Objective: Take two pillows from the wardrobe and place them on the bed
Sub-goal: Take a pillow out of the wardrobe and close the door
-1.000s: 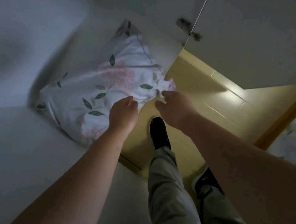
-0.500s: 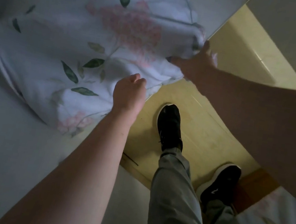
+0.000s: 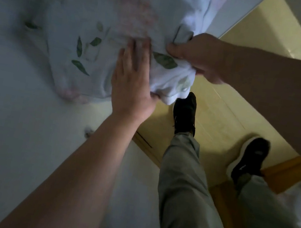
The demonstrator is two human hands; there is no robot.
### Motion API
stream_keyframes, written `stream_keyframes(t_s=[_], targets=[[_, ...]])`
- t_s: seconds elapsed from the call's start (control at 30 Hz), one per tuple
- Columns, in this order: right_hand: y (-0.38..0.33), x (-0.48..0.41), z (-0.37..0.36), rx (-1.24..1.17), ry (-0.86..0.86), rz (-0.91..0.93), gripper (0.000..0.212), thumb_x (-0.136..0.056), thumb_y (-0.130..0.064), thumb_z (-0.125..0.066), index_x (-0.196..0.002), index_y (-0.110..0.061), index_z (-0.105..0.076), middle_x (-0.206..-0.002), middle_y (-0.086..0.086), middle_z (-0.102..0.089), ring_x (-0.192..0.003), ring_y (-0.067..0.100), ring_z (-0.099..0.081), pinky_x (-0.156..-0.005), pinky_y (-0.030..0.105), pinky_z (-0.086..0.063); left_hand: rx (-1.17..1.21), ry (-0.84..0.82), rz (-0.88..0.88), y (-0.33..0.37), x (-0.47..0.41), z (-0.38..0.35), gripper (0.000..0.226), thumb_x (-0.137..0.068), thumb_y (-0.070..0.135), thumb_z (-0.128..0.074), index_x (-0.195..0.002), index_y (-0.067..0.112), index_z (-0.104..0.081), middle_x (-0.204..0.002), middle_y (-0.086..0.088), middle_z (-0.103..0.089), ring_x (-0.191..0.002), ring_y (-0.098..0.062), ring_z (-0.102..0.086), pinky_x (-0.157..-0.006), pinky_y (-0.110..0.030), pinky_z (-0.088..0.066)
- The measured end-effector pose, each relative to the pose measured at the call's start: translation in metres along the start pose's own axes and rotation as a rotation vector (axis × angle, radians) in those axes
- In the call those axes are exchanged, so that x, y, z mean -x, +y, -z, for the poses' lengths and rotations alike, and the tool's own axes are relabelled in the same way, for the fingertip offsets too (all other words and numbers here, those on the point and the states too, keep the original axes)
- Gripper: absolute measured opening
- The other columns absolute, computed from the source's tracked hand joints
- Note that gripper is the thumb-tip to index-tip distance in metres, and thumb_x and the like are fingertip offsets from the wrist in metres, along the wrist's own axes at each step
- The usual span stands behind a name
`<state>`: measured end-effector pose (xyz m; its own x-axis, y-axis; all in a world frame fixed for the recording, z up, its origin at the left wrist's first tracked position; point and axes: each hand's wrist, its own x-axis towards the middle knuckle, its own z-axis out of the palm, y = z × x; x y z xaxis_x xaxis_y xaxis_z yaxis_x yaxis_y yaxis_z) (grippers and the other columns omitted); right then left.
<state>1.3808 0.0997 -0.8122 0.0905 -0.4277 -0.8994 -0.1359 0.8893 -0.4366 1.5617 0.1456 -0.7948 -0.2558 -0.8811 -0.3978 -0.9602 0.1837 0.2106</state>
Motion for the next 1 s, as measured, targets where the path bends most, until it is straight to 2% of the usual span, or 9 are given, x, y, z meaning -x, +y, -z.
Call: stream_keyframes(t_s=[0.1, 0.23, 0.33, 0.4, 0.5, 0.57, 0.7, 0.9, 1.0], targets=[[-0.008, 0.054, -0.008, -0.047, -0.121, 0.038, 0.039, -0.089, -0.04, -0.077, -0.117, -0.013, -0.068, -0.115, 0.006, -0.077, -0.108, 0.029, -0.072, -0.104, 0.049, -0.053, 0.074, 0.146, 0.02, 0.009, 0.026, 0.024, 0.104, -0.069, 0.046, -0.079, -0.154, 0.011, -0.031, -0.155, -0.017, -0.038, -0.142, -0.036, -0.038, -0.111, -0.05, -0.039], [-0.003, 0.129, 0.003, 0.039, -0.17, 0.114, 0.043, -0.096, -0.047, -0.067, -0.115, -0.008, -0.065, -0.116, 0.01, -0.073, -0.111, 0.034, -0.069, -0.096, 0.044, -0.058, 0.1, 0.281, 0.052, 0.032, 0.059, 0.064, 0.045, -0.077, 0.019, -0.066, -0.121, 0.016, -0.064, -0.111, -0.005, -0.069, -0.101, -0.029, -0.065, -0.077, -0.044, -0.055], [-0.001, 0.203, 0.015, 0.297, -0.103, 0.216, 0.05, -0.101, -0.056, -0.051, -0.081, -0.01, -0.054, -0.077, 0.005, -0.057, -0.069, 0.018, -0.058, -0.065, 0.02, -0.05, 0.08, 0.367, 0.05, 0.07, 0.096, 0.104, 0.024, -0.08, 0.016, -0.063, -0.104, 0.013, -0.068, -0.097, -0.008, -0.07, -0.089, -0.031, -0.065, -0.067, -0.034, -0.049], [0.002, 0.257, 0.027, 0.532, 0.043, 0.317, 0.061, -0.101, -0.063, -0.042, -0.067, -0.013, -0.046, -0.061, 0.003, -0.048, -0.055, 0.016, -0.049, -0.056, 0.022, -0.043, 0.074, 0.37, 0.012, 0.101, 0.122, 0.13, 0.023, -0.08, 0.015, -0.061, -0.102, 0.012, -0.068, -0.095, -0.008, -0.07, -0.087, -0.032, -0.066, -0.067, -0.034, -0.05], [0.004, 0.338, 0.049, 0.803, 0.301, 0.408, 0.081, -0.089, -0.083, -0.035, -0.104, -0.006, -0.057, -0.099, 0.011, -0.065, -0.094, 0.032, -0.064, -0.084, 0.042, -0.051, 0.077, 0.35, -0.005, 0.148, 0.169, 0.183, 0.028, -0.08, 0.02, -0.058, -0.106, 0.014, -0.068, -0.095, -0.006, -0.07, -0.086, -0.03, -0.066, -0.067, -0.04, -0.053], [0.002, 0.392, 0.064, 0.901, 0.48, 0.508, 0.1, -0.084, -0.087, -0.038, -0.137, -0.002, -0.041, -0.135, 0.018, -0.052, -0.123, 0.038, -0.054, -0.098, 0.051, -0.045, 0.122, 0.355, -0.005, 0.178, 0.202, 0.221, 0.03, -0.079, 0.022, -0.061, -0.107, 0.015, -0.068, -0.093, -0.006, -0.071, -0.085, -0.03, -0.067, -0.068, -0.041, -0.054], [-0.004, 0.494, 0.085, 0.906, 0.678, 0.854, 0.101, -0.081, -0.087, -0.043, -0.142, -0.006, -0.042, -0.143, 0.019, -0.044, -0.129, 0.039, -0.045, -0.106, 0.052, -0.037, 0.377, 0.377, 0.007, 0.23, 0.269, 0.293, 0.04, -0.076, 0.035, -0.059, -0.107, 0.011, -0.07, -0.093, -0.004, -0.074, -0.088, -0.024, -0.07, -0.072, -0.042, -0.057], [-0.003, 0.578, 0.089, 1.001, 0.518, 1.207, 0.098, -0.082, -0.088, -0.039, -0.158, -0.025, -0.035, -0.164, 0.018, -0.03, -0.152, 0.042, -0.025, -0.116, 0.07, -0.019, 0.647, 0.349, 0.067, 0.264, 0.341, 0.349, 0.029, -0.073, 0.029, -0.068, -0.103, 0.031, -0.071, -0.089, 0.012, -0.074, -0.085, -0.006, -0.07, -0.076, -0.034, -0.06], [-0.006, 0.601, 0.081, 1.086, 0.443, 1.351, 0.1, -0.072, -0.092, -0.046, -0.147, -0.025, -0.051, -0.154, 0.013, -0.047, -0.15, 0.046, -0.03, -0.116, 0.073, -0.018, 0.725, 0.364, 0.051, 0.26, 0.363, 0.366, 0.035, -0.074, 0.014, -0.079, -0.103, 0.032, -0.072, -0.091, 0.015, -0.074, -0.087, -0.004, -0.071, -0.078, -0.037, -0.06]])
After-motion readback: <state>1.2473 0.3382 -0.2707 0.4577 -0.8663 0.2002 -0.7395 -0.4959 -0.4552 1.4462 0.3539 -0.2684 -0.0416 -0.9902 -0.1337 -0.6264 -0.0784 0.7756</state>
